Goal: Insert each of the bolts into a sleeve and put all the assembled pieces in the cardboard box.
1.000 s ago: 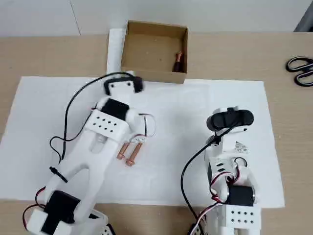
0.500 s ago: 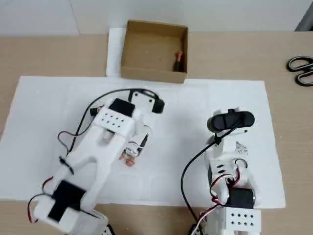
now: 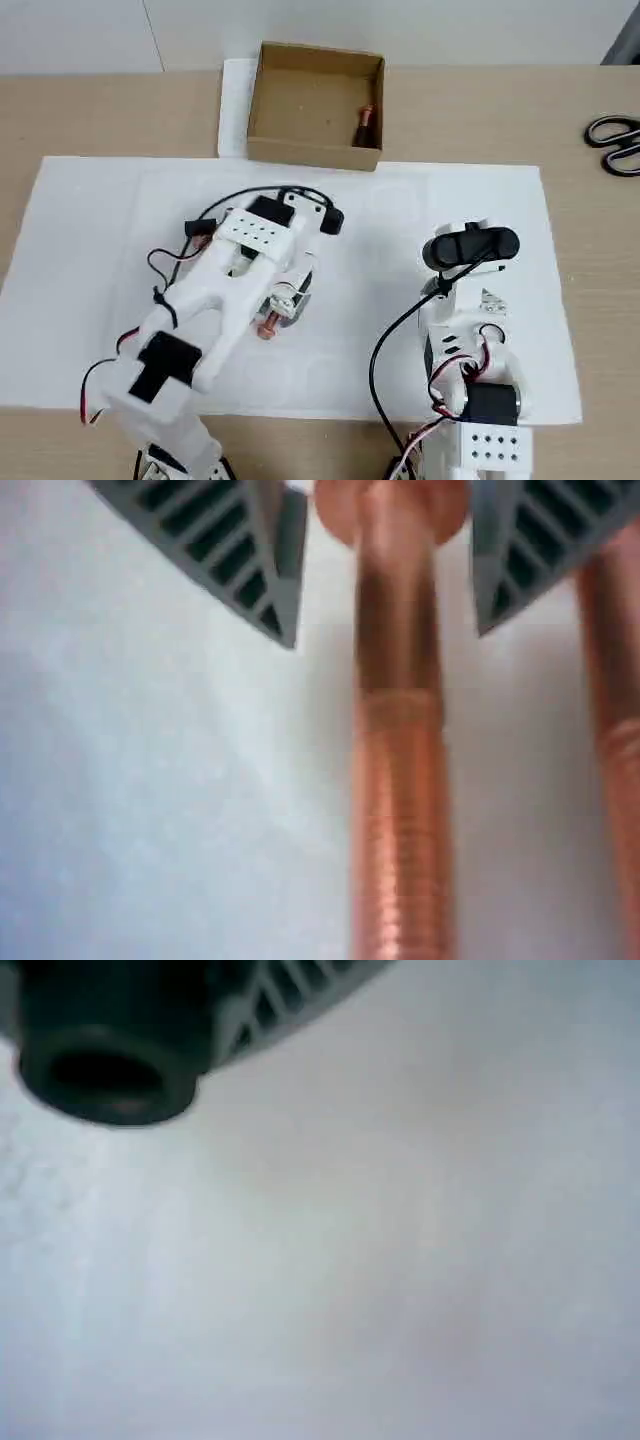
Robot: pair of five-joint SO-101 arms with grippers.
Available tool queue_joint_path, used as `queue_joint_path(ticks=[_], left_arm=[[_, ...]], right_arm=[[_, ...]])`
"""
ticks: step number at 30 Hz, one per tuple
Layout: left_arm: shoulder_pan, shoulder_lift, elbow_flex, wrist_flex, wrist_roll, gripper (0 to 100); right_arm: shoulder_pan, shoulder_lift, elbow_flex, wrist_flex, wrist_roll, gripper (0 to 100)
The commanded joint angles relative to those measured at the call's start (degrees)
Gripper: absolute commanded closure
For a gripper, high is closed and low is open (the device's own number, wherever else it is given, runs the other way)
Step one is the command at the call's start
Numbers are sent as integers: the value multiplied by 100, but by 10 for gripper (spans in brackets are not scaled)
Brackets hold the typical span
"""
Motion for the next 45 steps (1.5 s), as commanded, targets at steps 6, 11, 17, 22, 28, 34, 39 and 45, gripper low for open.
queue_joint_path(ticks=[6,11,17,22,28,34,39,45], left_arm=[[44,316,-347,-18,0,997],[343,352,-1068,844,-53,994],[519,343,-2088,1327,-1758,994],[501,378,-2334,1178,-4352,994],[501,378,-2396,1046,-7112,994],[141,378,-2396,-580,-7938,992],[62,378,-2387,-1380,-7727,879],[53,378,-2369,-1354,-7727,781]], right_arm=[[57,-84,-26,-136,18,994],[57,-84,-26,-136,18,994],[57,-84,-26,-136,18,994],[57,-84,-26,-136,18,994],[57,-84,-53,-136,18,994],[57,-84,-53,-136,18,994],[57,-84,-53,-136,9,994],[57,-84,-53,-136,9,994]])
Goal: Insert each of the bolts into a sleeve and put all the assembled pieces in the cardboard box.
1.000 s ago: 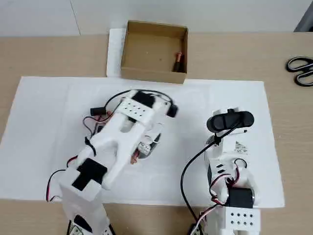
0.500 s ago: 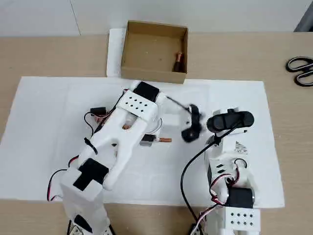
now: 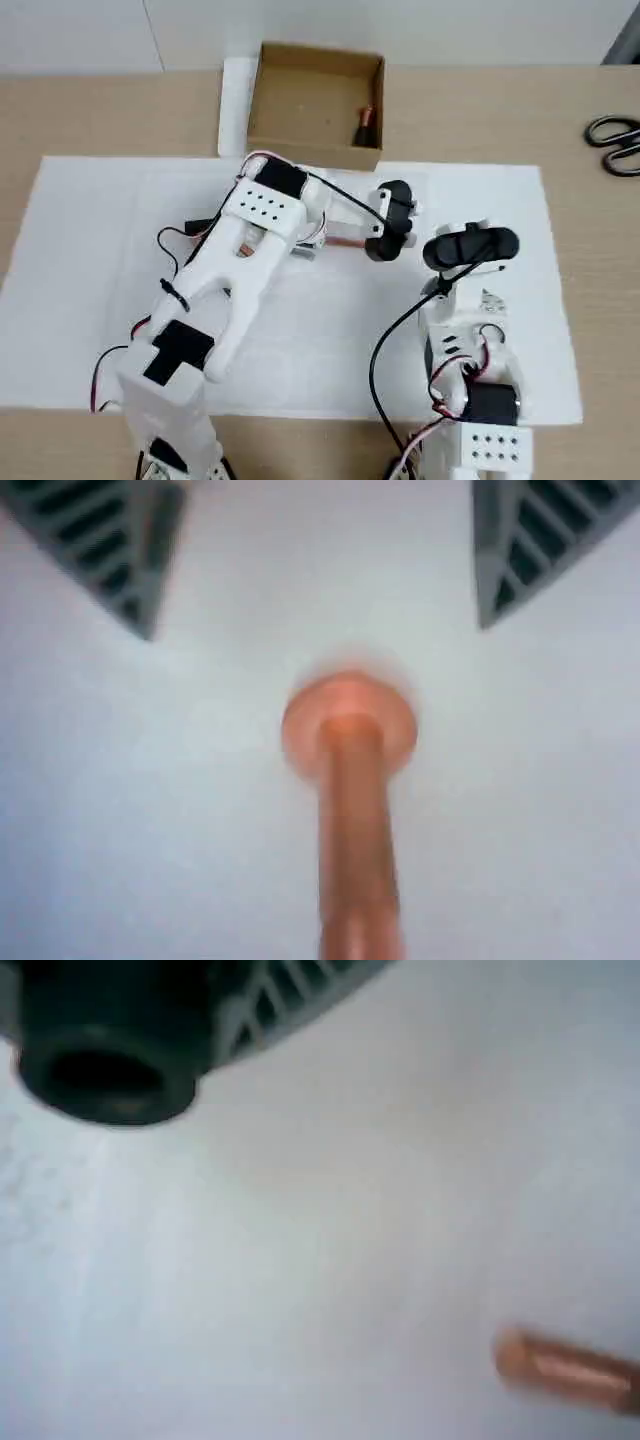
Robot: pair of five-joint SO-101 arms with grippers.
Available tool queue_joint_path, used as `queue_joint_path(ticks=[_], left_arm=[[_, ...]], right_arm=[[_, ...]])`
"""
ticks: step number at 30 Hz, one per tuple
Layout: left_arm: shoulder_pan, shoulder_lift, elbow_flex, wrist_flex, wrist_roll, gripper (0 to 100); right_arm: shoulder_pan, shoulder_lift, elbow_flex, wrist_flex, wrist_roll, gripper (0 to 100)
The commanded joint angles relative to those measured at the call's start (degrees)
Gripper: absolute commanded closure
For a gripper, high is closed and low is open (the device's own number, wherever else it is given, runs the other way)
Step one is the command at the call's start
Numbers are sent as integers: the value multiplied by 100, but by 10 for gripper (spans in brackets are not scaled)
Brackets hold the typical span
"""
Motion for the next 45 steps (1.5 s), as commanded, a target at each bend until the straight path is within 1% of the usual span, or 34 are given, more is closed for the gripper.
queue_joint_path(ticks=[1,3,4,6,8,13,16,18,21,23,24,26,27,29,32,34,39,45], left_arm=[[-62,-53,-251,-114,-97,786],[-70,-97,-277,18,-62,791],[-70,-114,-295,44,114,791],[-35,-114,-532,88,853,791],[18,-79,-822,53,2198,798],[62,-62,-1270,0,6585,852],[26,-62,-1182,-97,8791,863],[44,-53,-1042,0,9785,863],[220,-53,-752,-237,10462,863],[299,-53,-549,-396,11103,863],[308,-53,-444,-475,11640,863],[290,-53,-224,-712,12993,863],[281,-53,-119,-897,13424,862],[281,-53,40,-1301,13538,862],[299,-53,171,-1618,13565,862],[316,-53,277,-1644,13705,862],[316,-53,840,-1609,14963,862],[369,-62,1103,-1530,15297,862]], right_arm=[[57,-84,-53,-136,9,994],[57,-84,-53,-136,9,994],[57,-84,-53,-136,9,994],[57,-84,-53,-136,9,994],[57,-84,-53,-136,9,994],[40,-84,-53,-145,9,994],[22,-84,-53,-171,9,994],[22,-84,-53,-171,9,994],[22,-84,-53,-171,9,994],[22,-84,-53,-171,9,994],[22,-84,-53,-171,9,994],[31,-84,-53,-171,9,994],[40,-84,-53,-171,9,994],[48,-84,-53,-171,9,994],[48,-84,-53,-171,9,994],[40,-84,-44,-180,9,994],[22,-84,-44,-198,9,994],[22,-84,-35,-198,9,994]])
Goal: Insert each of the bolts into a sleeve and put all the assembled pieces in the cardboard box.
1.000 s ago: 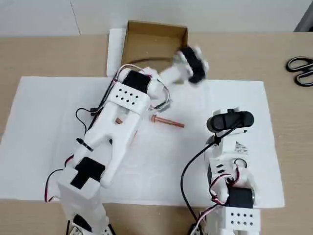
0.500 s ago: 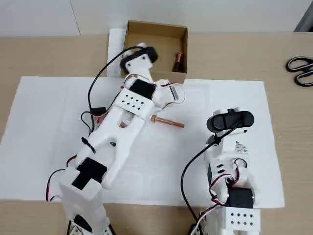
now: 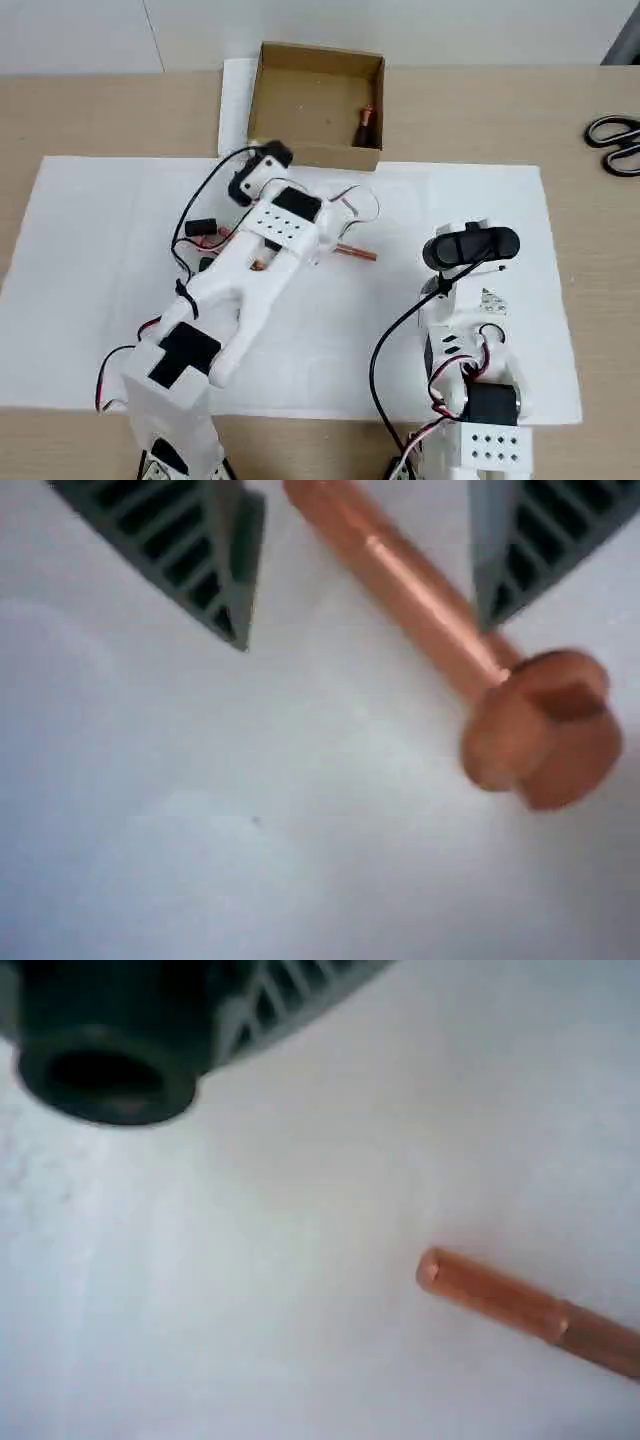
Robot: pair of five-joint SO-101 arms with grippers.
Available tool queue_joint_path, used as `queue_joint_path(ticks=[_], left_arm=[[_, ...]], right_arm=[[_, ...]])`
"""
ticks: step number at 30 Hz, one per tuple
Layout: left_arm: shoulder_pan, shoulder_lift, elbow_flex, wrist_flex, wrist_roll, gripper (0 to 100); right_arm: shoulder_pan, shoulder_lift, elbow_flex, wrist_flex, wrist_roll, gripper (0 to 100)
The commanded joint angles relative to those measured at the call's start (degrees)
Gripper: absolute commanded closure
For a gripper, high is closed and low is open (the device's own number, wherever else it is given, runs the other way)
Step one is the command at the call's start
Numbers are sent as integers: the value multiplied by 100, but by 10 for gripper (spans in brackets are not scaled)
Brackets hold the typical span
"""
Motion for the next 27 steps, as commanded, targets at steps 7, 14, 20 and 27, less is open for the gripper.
queue_joint_path(ticks=[7,14,20,27], left_arm=[[88,-44,4,44,466,862],[-123,651,-31,-316,941,863],[-237,923,-268,-484,923,890],[-255,343,-1349,273,853,992]], right_arm=[[31,-84,-35,-154,9,994],[31,-84,-35,-145,18,994],[31,-84,-53,-136,26,994],[31,-92,-62,-145,35,994]])
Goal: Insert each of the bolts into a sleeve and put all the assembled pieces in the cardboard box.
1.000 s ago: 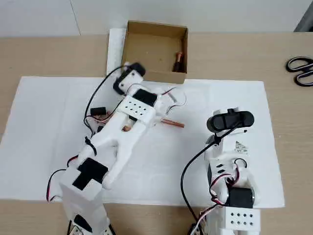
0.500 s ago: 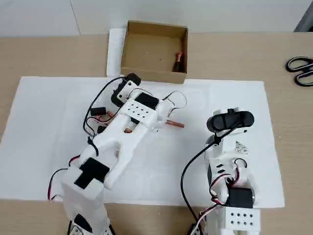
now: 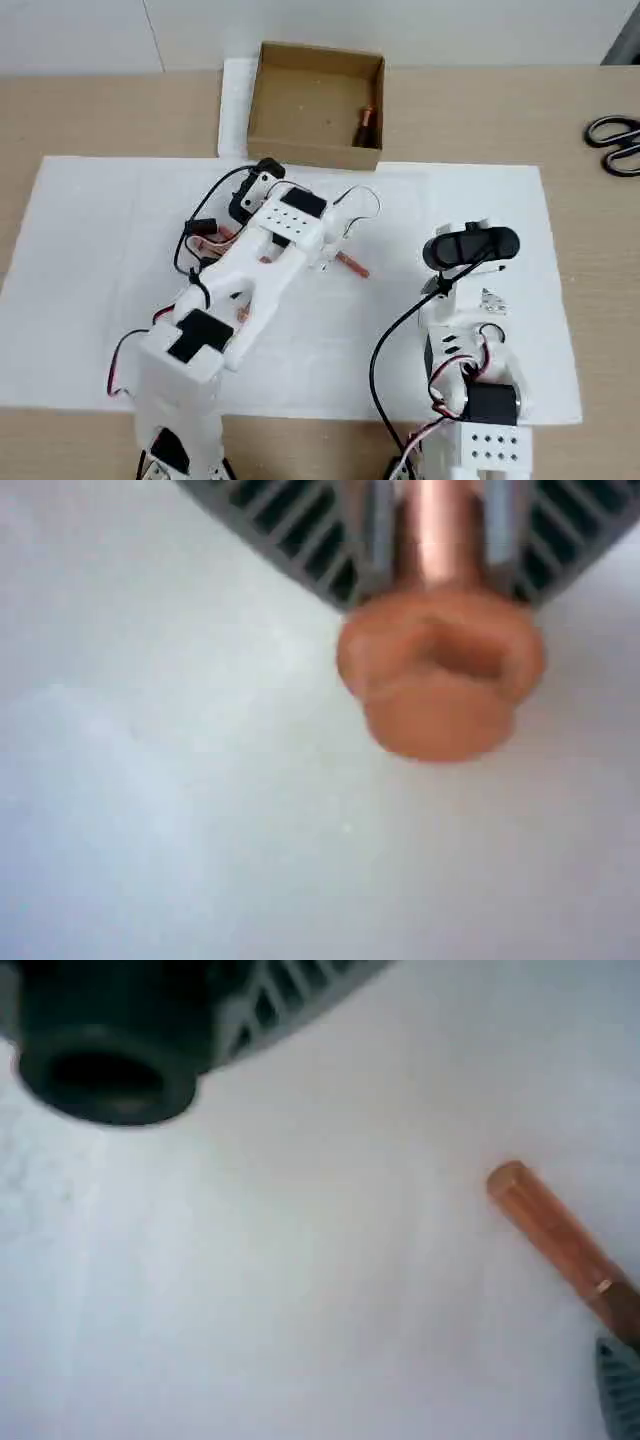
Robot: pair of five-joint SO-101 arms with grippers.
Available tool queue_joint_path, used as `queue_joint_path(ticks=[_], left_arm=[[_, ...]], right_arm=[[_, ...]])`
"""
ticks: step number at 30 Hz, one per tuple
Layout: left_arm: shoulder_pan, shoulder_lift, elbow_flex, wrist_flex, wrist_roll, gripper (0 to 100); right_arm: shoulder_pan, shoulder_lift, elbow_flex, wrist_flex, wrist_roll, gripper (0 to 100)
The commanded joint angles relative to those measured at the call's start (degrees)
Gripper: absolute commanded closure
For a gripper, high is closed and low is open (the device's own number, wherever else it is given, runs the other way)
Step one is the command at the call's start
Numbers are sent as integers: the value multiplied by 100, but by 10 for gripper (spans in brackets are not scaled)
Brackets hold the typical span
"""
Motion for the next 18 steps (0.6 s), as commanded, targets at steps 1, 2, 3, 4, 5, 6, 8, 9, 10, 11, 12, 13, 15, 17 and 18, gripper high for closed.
queue_joint_path(ticks=[1,2,3,4,5,6,8,9,10,11,12,13,15,17,18], left_arm=[[-185,-598,-875,211,-211,993],[-193,-738,-1086,396,-448,993],[-202,-897,-1305,633,-738,993],[-176,-1081,-1534,905,-1081,993],[-176,-1266,-1745,1187,-1512,993],[-167,-1459,-1956,1442,-1996,993],[-202,-1864,-2273,1881,-2822,993],[-220,-2057,-2360,2084,-3068,993],[-264,-2251,-2413,2268,-3182,993],[-299,-2453,-2440,2435,-3235,993],[-343,-2655,-2448,2611,-3244,993],[-343,-2866,-2440,2804,-3288,993],[-396,-3253,-2431,3165,-3631,993],[-448,-3675,-2431,3297,-3991,993],[-510,-3886,-2422,3297,-4123,993]], right_arm=[[22,-92,-62,-145,35,994],[13,-92,-70,-145,35,994],[-31,-92,-79,-145,35,994],[-171,-92,-141,-145,44,993],[-347,-127,-255,-145,97,993],[-567,-198,-396,-154,246,991],[-1103,-418,-510,-576,686,991],[-1341,-532,-413,-1042,879,992],[-1516,-655,-237,-1534,1073,994],[-1648,-769,-18,-2053,1266,994],[-1736,-866,211,-2545,1451,994],[-1798,-963,466,-3020,1644,994],[-1859,-1121,905,-3873,1908,994],[-1859,-1244,1204,-4514,1925,994],[-1868,-1270,1301,-4725,1916,994]])
